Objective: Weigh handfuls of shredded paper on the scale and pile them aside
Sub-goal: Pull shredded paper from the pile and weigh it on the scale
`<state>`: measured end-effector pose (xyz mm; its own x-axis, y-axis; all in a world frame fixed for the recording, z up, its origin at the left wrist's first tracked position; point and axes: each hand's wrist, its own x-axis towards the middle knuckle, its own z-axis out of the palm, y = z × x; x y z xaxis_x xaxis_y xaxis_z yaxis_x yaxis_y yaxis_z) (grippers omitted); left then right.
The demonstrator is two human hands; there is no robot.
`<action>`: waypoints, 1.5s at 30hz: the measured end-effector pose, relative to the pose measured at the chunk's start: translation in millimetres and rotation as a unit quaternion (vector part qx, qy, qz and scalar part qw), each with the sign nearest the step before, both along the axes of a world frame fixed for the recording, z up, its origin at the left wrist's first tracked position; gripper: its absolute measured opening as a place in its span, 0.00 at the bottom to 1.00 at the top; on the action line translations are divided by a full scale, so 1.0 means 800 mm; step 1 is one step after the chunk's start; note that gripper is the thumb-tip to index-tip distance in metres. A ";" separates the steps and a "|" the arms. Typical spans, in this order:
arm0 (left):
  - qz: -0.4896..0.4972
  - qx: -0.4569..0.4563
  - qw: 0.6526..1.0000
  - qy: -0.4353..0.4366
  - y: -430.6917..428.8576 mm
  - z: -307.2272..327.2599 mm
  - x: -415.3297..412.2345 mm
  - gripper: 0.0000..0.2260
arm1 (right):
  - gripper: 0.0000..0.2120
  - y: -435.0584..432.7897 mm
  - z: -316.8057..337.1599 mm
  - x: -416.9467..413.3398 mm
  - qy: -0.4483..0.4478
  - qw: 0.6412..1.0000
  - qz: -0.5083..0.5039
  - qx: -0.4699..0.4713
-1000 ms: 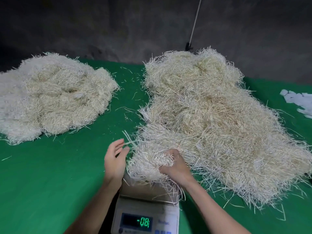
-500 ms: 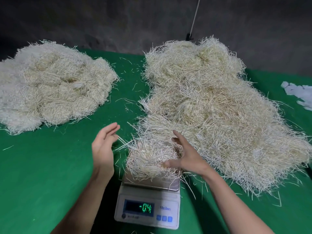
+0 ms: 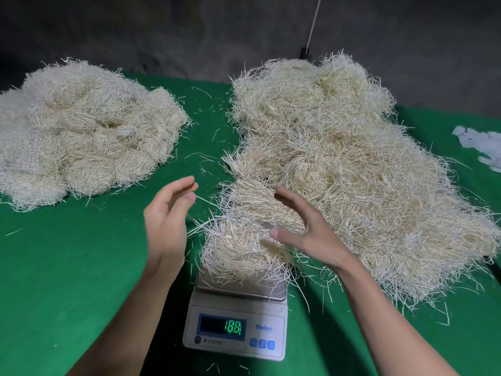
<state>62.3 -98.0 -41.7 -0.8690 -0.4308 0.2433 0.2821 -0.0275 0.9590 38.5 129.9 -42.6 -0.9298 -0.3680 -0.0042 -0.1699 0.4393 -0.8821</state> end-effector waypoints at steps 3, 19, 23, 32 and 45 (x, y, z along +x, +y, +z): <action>0.009 0.012 1.000 -0.009 0.001 0.002 -0.002 0.13 | 0.39 0.000 0.002 -0.002 0.006 1.000 -0.006 0.000; 0.020 0.000 1.000 -0.019 0.007 0.012 -0.004 0.12 | 0.36 0.000 -0.002 -0.008 0.005 1.000 0.003 -0.012; 0.046 -0.027 0.998 -0.041 0.005 0.000 -0.007 0.13 | 0.38 0.002 -0.014 -0.013 -0.001 1.000 0.015 0.001; -0.213 -0.271 0.892 -0.293 0.023 -0.081 -0.034 0.32 | 0.67 -0.044 -0.090 -0.027 -0.062 0.958 0.070 0.273; -0.300 0.257 0.885 -0.245 0.065 -0.005 -0.046 0.31 | 0.37 -0.076 -0.015 -0.025 0.170 0.981 -0.062 0.076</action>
<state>25.5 -45.8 -45.6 -0.9260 0.2004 -0.3199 -0.3775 -0.4996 0.7797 18.2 69.3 -55.0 -0.9241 -0.2721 0.2684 -0.3809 0.5970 -0.7061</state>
